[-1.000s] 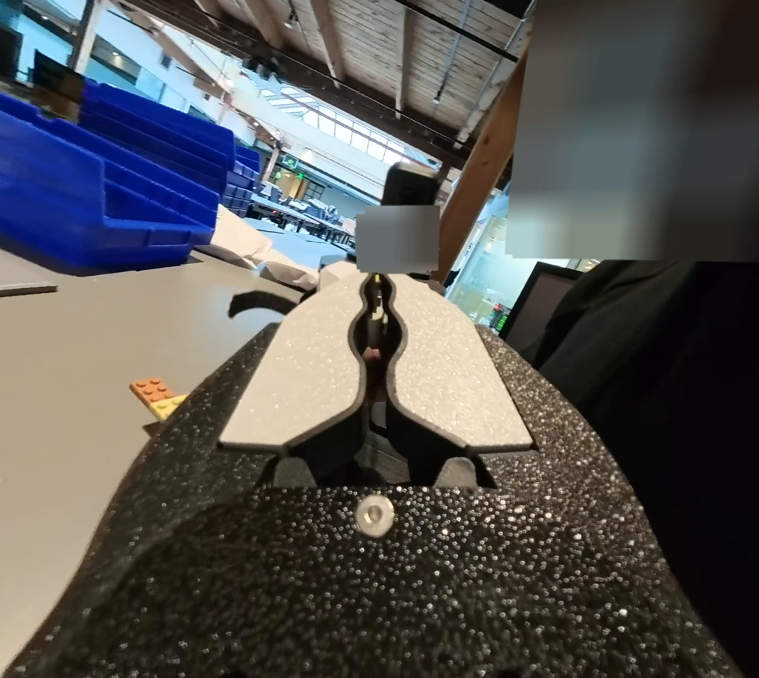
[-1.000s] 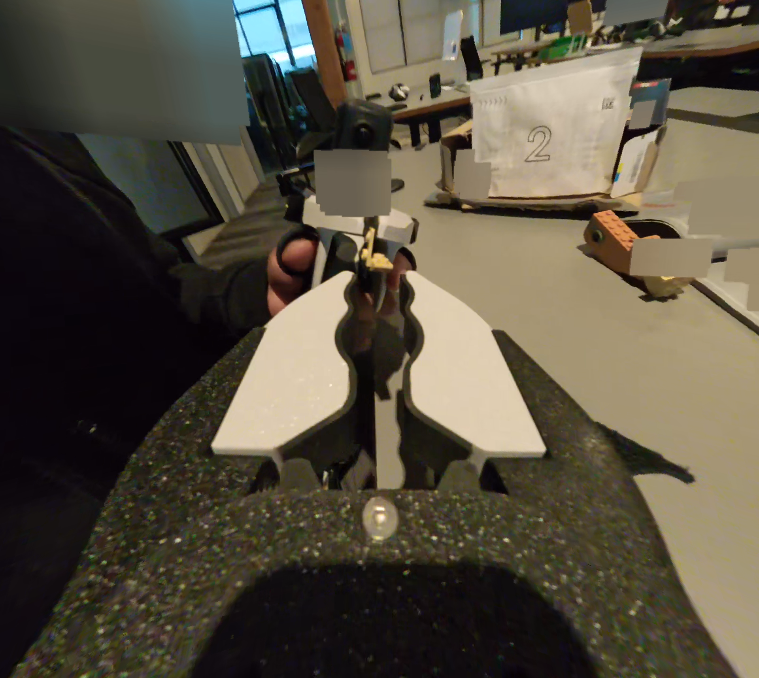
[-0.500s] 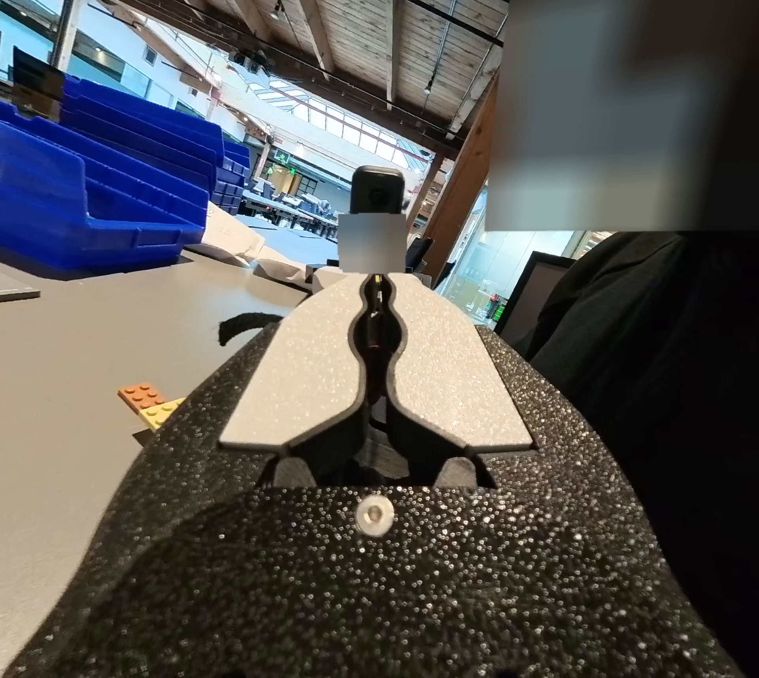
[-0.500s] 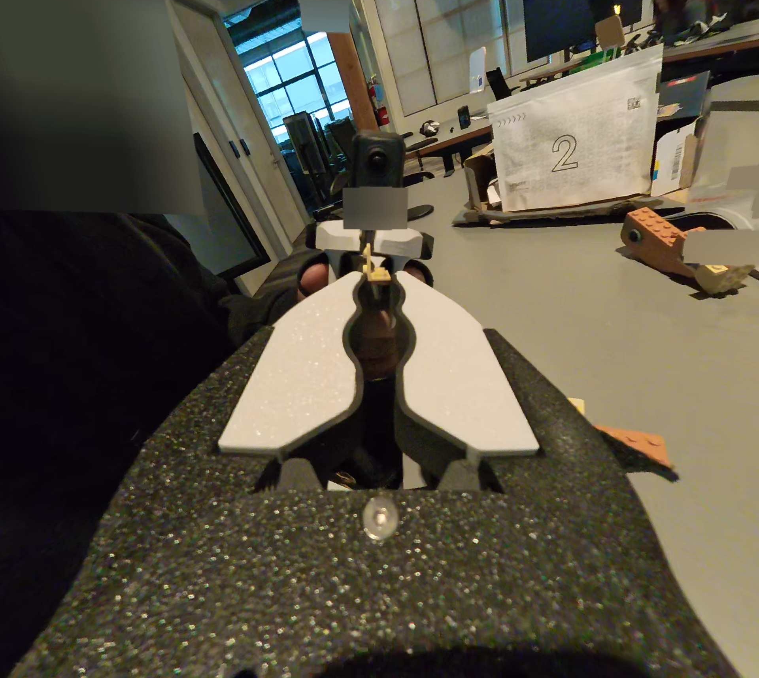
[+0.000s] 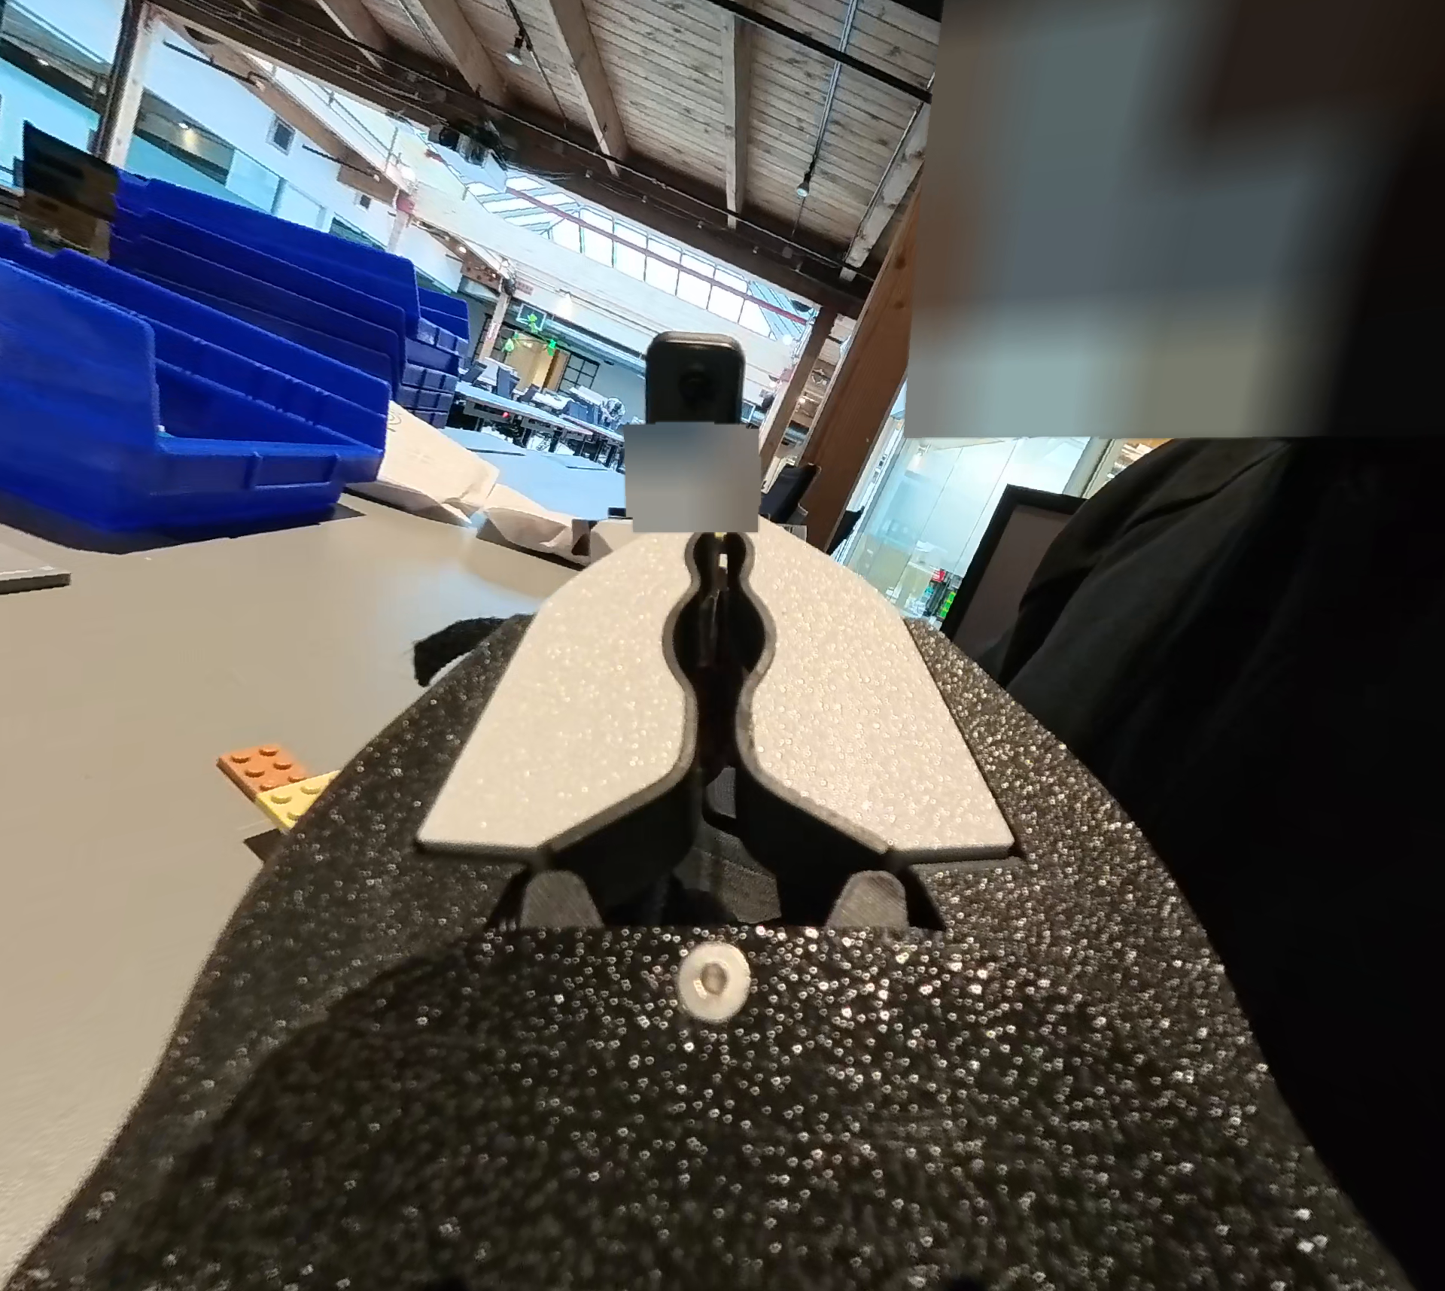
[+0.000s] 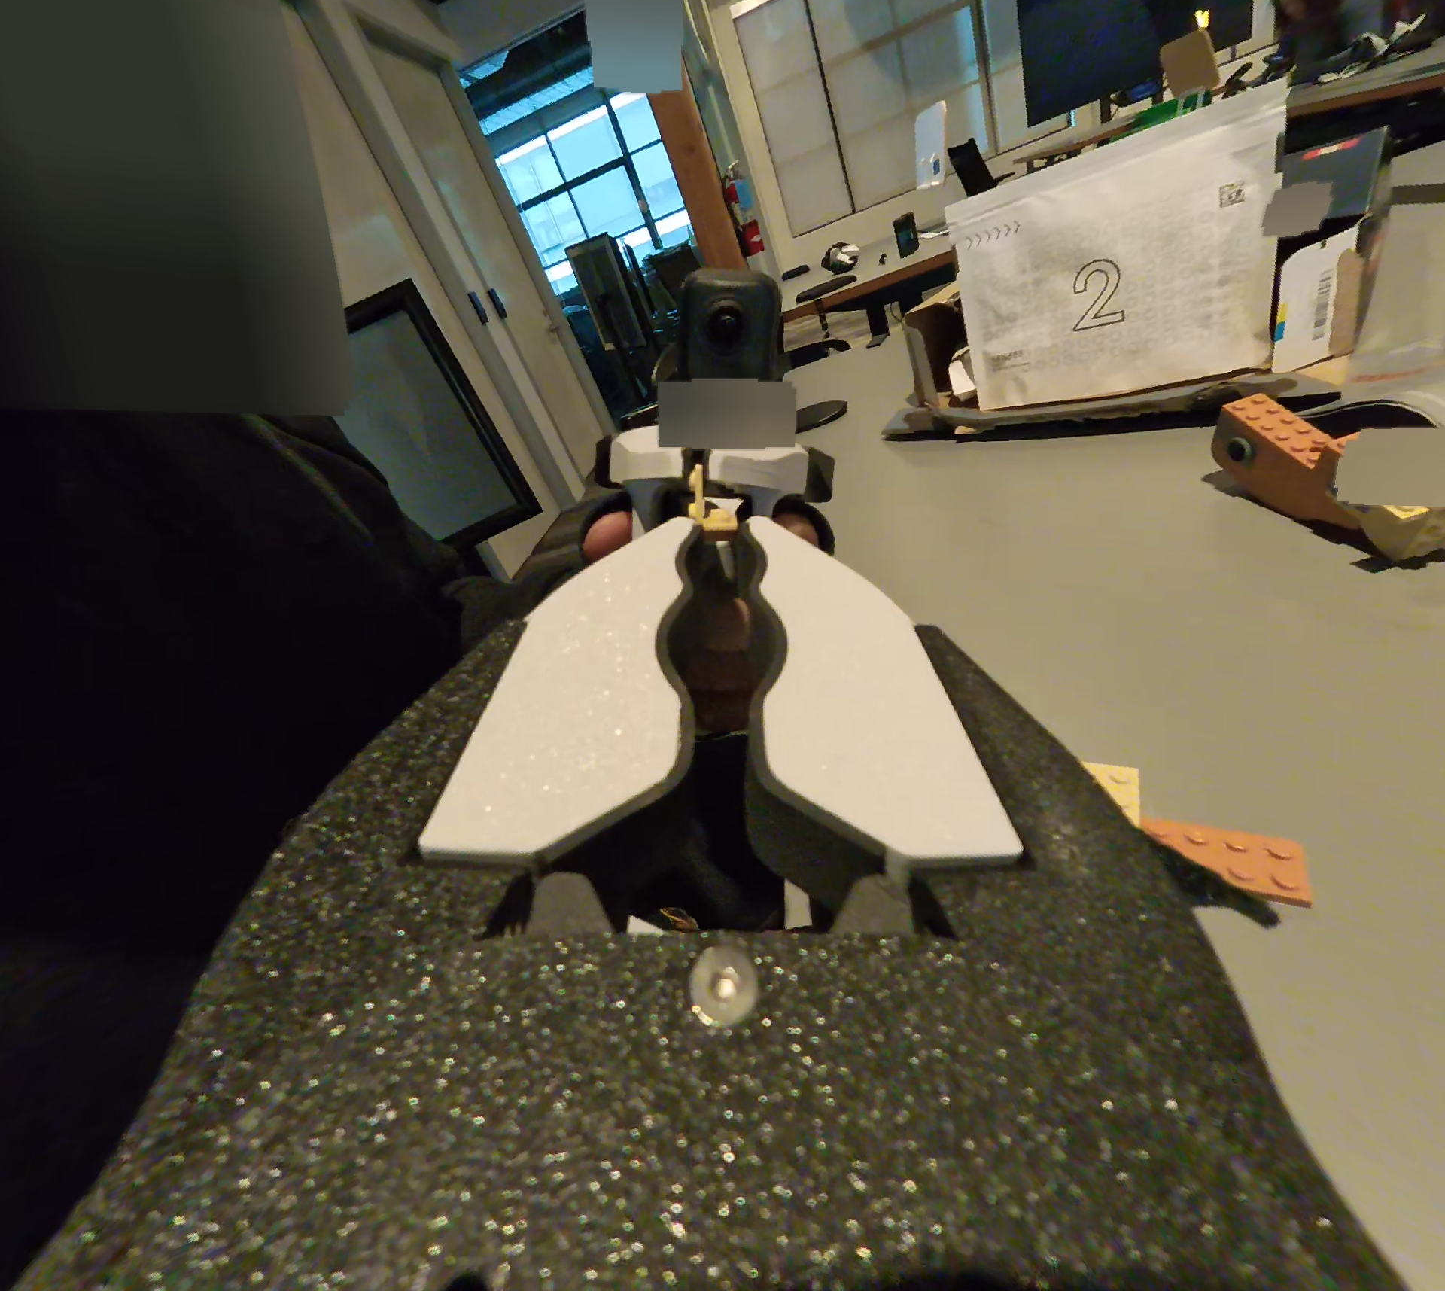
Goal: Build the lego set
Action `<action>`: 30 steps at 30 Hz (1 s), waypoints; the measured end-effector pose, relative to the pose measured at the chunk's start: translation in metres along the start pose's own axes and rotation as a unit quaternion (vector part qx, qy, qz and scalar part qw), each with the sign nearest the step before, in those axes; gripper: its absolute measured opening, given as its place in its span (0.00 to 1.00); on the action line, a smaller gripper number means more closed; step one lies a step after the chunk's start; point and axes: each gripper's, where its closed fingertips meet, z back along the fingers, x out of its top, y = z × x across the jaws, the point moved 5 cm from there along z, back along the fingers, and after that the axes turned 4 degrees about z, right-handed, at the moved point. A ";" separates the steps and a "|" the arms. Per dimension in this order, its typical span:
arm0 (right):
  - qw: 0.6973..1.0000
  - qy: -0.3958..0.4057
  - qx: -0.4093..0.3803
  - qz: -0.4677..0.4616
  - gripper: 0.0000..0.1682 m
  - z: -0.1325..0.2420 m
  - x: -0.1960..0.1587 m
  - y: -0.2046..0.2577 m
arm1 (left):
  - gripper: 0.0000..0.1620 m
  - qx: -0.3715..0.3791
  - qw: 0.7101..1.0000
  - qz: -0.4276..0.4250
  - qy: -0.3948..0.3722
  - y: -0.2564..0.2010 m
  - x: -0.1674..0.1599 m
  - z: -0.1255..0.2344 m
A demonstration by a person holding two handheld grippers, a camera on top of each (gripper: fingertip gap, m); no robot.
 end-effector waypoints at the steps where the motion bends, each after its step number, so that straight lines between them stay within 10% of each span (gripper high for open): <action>1: 1.000 -0.001 -0.003 0.005 0.04 0.000 0.000 0.000 | 0.01 -0.002 1.000 0.000 0.000 -0.001 -0.001 0.001; 14: 0.951 -0.041 -0.249 0.179 0.05 0.012 0.007 -0.004 | 0.15 0.250 0.967 -0.049 0.028 0.011 0.004 0.003; 30: 0.883 0.018 -0.331 0.333 0.05 -0.003 -0.004 0.007 | 0.05 0.286 0.954 -0.065 0.062 0.004 -0.001 -0.008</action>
